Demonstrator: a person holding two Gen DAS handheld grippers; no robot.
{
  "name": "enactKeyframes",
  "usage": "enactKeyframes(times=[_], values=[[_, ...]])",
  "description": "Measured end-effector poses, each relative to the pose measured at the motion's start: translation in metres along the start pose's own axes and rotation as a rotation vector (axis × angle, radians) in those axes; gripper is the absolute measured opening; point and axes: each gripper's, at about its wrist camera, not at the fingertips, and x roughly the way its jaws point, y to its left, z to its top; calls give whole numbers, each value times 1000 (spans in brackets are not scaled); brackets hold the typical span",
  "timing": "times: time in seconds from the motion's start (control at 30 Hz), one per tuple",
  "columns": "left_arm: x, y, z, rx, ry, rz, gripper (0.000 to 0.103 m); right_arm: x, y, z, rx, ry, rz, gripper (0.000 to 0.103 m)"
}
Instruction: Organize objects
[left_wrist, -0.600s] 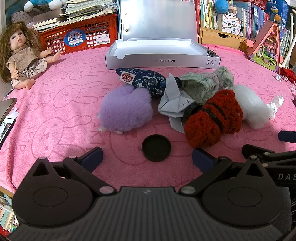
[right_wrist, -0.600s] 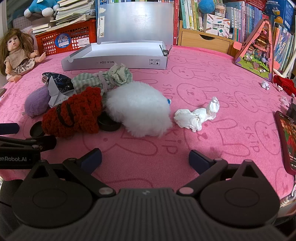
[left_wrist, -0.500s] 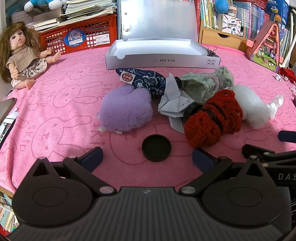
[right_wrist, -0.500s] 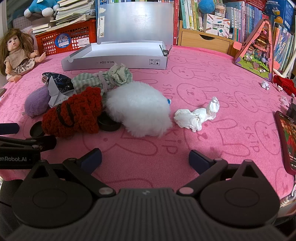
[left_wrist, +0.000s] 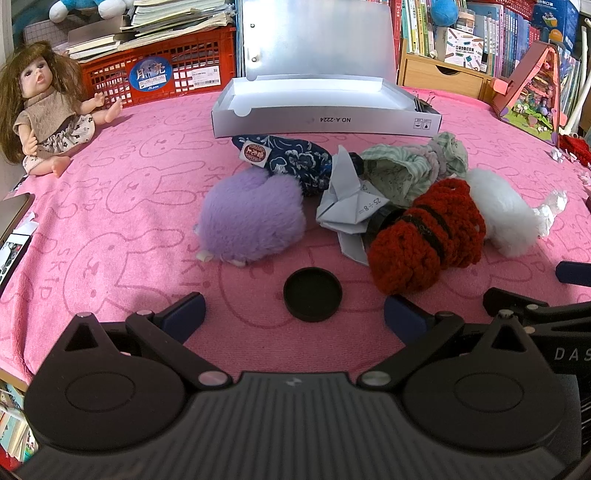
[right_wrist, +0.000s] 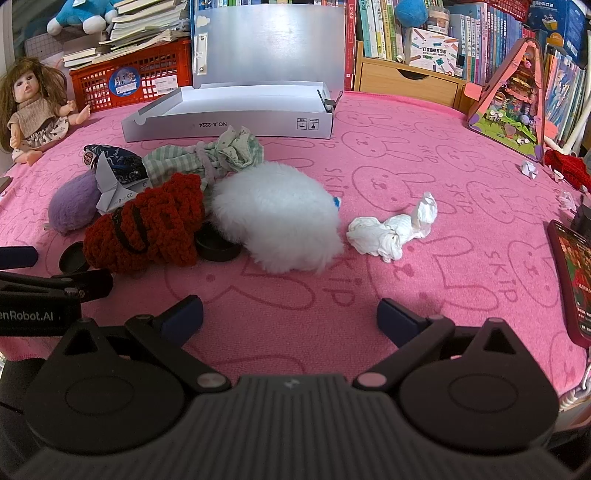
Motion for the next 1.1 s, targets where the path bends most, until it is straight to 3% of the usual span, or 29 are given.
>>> enactKeyframes(times=[1.1], values=[[-4, 1, -2, 12, -24, -9, 103, -1, -2, -3, -2, -19, 1, 103]])
